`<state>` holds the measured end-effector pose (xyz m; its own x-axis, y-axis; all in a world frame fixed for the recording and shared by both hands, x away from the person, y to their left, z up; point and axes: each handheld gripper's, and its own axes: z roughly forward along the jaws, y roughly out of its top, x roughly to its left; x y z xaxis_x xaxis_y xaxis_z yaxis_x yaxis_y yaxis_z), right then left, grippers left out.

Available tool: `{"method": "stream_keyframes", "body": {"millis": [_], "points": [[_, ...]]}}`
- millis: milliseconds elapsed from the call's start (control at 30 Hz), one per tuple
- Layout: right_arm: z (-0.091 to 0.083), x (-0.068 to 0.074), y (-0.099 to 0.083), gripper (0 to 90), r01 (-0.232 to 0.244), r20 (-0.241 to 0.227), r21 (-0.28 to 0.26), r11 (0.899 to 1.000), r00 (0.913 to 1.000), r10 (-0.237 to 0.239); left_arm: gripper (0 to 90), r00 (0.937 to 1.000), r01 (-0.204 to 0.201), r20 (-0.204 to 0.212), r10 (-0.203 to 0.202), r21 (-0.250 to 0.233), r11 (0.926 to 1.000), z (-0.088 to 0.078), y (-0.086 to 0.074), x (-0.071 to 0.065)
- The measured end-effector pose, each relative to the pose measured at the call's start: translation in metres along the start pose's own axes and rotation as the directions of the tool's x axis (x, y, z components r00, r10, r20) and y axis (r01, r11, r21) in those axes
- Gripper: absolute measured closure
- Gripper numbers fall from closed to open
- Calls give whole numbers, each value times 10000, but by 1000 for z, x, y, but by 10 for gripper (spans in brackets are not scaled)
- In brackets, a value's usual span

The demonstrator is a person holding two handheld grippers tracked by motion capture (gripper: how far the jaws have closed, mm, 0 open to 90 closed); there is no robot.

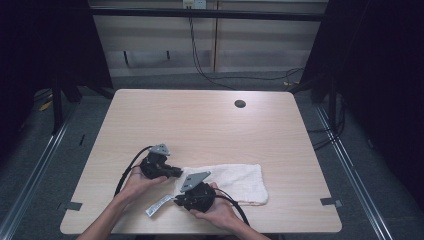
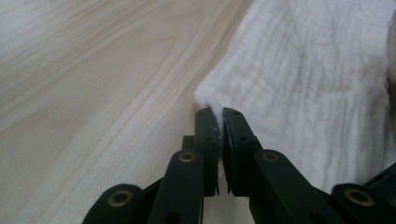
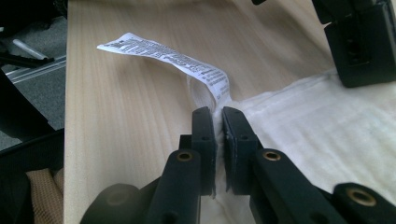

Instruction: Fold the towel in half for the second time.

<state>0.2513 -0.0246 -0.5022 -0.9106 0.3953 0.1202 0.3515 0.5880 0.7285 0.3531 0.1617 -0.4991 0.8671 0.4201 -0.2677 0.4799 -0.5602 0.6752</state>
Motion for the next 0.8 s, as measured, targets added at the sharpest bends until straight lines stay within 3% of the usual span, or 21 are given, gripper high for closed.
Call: {"method": "stream_keyframes", "body": {"millis": [100,333,567,800], "points": [[-1,0,0,838,-215,-68,21,9998,9997,215,856,10000,91,2,-91,19,10000,0,0,1],[-5,-3,4,837,-236,-207,-254,9994,9995,231,859,9996,227,158,-225,-146,9996,-2,0,3],[-5,-3,4,837,-337,-240,-232,9992,9992,331,858,9999,107,117,-104,-226,9997,-5,0,4],[-10,-5,8,837,-431,-311,-452,9980,9986,417,859,9997,189,190,-178,-625,9979,-10,3,4]]}}
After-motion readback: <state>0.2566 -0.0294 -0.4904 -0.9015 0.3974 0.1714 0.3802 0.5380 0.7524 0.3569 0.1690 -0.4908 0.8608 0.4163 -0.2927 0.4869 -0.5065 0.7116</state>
